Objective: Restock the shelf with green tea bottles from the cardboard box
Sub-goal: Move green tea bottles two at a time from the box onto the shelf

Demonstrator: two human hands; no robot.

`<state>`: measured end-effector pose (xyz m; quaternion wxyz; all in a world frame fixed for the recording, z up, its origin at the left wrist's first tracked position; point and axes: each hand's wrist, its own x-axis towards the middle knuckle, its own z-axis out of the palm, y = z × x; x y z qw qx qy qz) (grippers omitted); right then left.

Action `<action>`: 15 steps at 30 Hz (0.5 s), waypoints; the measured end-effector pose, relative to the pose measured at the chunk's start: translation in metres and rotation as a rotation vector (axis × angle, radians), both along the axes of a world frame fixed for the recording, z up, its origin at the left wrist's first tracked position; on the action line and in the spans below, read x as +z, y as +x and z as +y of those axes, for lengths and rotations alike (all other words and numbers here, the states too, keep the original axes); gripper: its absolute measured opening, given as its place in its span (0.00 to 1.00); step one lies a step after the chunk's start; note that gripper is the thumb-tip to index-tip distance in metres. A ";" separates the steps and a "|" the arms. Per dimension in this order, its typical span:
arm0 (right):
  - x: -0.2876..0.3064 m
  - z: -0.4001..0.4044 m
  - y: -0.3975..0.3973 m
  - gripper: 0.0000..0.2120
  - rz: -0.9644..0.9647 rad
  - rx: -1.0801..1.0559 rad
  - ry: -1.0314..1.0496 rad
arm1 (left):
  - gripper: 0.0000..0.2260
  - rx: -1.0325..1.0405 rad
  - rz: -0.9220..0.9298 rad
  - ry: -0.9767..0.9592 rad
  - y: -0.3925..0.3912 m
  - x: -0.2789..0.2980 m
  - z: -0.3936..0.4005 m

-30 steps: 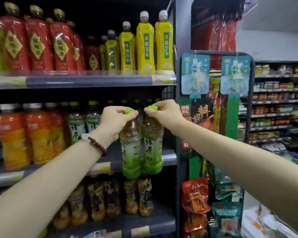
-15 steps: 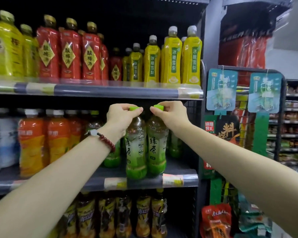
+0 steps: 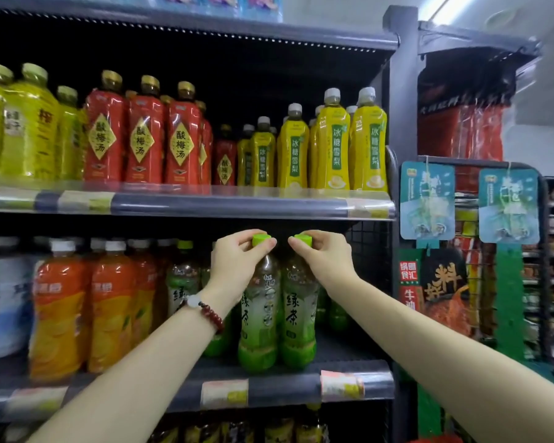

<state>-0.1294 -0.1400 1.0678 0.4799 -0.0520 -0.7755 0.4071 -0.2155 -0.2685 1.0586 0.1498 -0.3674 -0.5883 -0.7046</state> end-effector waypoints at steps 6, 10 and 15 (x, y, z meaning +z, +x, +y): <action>-0.006 0.003 -0.001 0.04 0.035 0.070 -0.016 | 0.11 0.045 0.038 0.002 -0.003 -0.009 0.002; -0.023 0.002 -0.007 0.10 0.045 0.080 0.038 | 0.21 0.051 0.119 -0.091 0.000 -0.026 0.003; -0.058 0.000 -0.009 0.26 0.024 0.119 0.036 | 0.35 0.007 0.122 -0.188 0.001 -0.052 0.004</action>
